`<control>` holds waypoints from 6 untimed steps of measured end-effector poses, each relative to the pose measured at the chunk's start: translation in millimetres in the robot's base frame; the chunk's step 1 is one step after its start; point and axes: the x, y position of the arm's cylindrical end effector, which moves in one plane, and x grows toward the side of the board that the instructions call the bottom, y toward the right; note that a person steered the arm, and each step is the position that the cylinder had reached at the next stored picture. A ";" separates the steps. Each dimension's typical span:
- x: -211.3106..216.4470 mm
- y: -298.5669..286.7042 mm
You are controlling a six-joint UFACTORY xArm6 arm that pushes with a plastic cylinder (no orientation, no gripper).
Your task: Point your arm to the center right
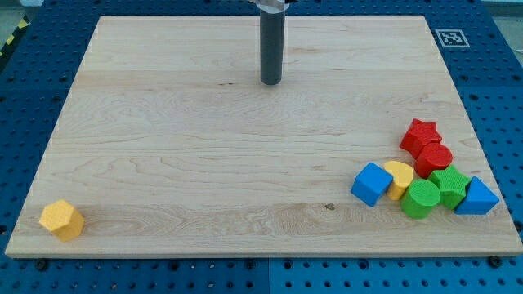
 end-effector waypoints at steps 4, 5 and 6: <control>3.3 22.6; 4.2 111.5; 8.9 204.5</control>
